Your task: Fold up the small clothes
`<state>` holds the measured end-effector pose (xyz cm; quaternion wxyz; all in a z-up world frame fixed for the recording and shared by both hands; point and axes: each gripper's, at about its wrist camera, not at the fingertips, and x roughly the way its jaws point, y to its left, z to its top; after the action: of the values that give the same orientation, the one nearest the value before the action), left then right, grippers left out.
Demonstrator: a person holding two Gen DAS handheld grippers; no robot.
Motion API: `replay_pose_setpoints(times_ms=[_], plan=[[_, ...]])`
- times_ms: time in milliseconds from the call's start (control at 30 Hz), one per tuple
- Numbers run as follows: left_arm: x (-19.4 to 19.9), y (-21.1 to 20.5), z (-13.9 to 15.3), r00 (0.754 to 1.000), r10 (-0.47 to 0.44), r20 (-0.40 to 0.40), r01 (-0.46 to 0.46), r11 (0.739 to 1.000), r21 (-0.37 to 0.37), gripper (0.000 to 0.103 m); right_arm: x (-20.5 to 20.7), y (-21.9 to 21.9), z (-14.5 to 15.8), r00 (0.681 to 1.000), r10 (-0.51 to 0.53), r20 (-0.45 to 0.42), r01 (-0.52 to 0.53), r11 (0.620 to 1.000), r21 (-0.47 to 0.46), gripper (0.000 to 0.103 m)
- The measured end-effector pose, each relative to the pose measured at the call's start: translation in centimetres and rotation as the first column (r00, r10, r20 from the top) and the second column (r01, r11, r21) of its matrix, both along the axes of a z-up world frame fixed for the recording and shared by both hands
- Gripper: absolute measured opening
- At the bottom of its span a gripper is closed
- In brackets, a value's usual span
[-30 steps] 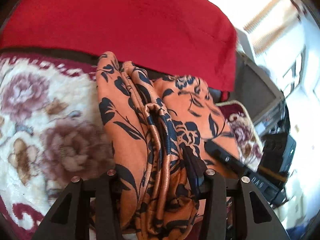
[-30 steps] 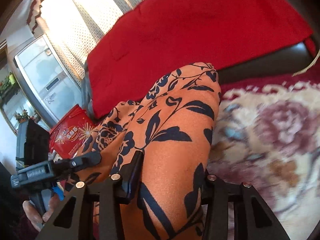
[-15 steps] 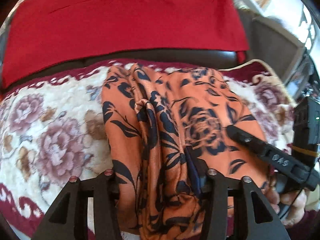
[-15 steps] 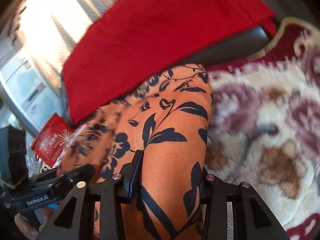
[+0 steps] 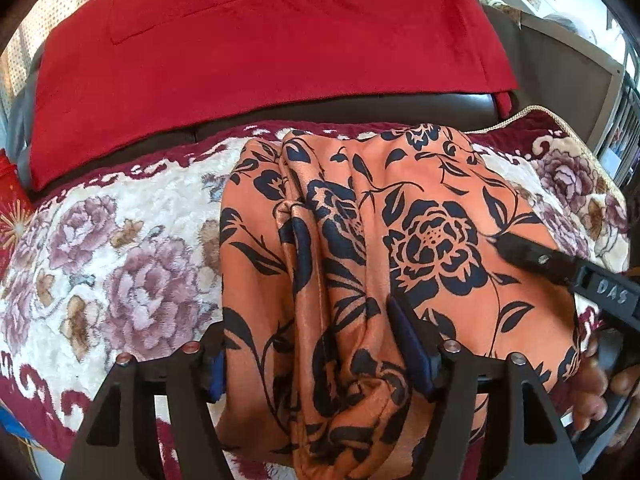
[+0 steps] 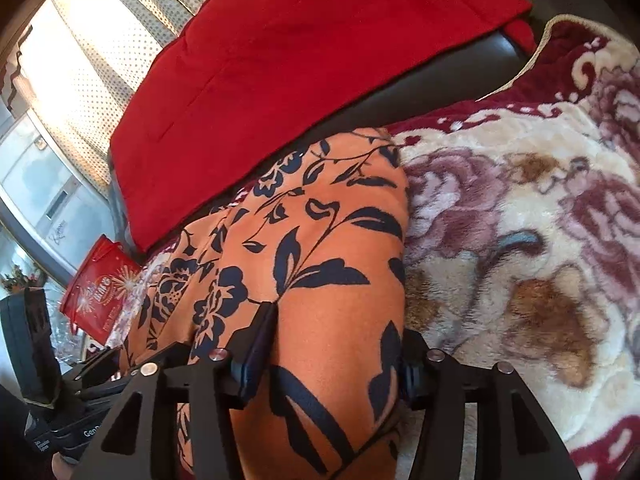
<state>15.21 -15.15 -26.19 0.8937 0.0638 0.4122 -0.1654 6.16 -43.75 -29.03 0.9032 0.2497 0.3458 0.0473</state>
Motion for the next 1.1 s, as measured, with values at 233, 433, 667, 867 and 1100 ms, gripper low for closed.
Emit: replay_pose_setpoints(times_ms=[233, 433, 667, 867, 1100], plan=[[-0.2, 0.1, -0.4, 1.0, 0.001, 0.004, -0.001, 1.0, 0.027, 0.079, -3.9, -1.5, 3.2, 0.986, -0.118, 0.12, 0.132, 0.984, -0.121, 0.059], [-0.3, 0.2, -0.5, 1.0, 0.001, 0.015, -0.002, 1.0, 0.031, 0.082, -5.3, -0.5, 4.9, 0.972, -0.054, 0.229, 0.082, 0.99, -0.117, 0.059], [0.2, 0.7, -1.0, 1.0, 0.007, 0.001, -0.007, 1.0, 0.023, 0.09, -1.4, 3.9, 1.5, 0.999, 0.035, 0.017, -0.028, 0.95, -0.311, 0.06], [0.3, 0.7, -1.0, 1.0, 0.003, -0.004, -0.003, 1.0, 0.02, 0.091, -1.6, 3.4, 1.5, 0.999, 0.025, 0.024, -0.018, 0.966, -0.259, 0.06], [-1.3, 0.6, 0.8, 0.999, 0.022, 0.03, -0.024, 0.997, 0.078, 0.091, -3.7, 2.6, 3.0, 0.995, -0.027, 0.092, 0.046, 0.976, -0.211, 0.06]])
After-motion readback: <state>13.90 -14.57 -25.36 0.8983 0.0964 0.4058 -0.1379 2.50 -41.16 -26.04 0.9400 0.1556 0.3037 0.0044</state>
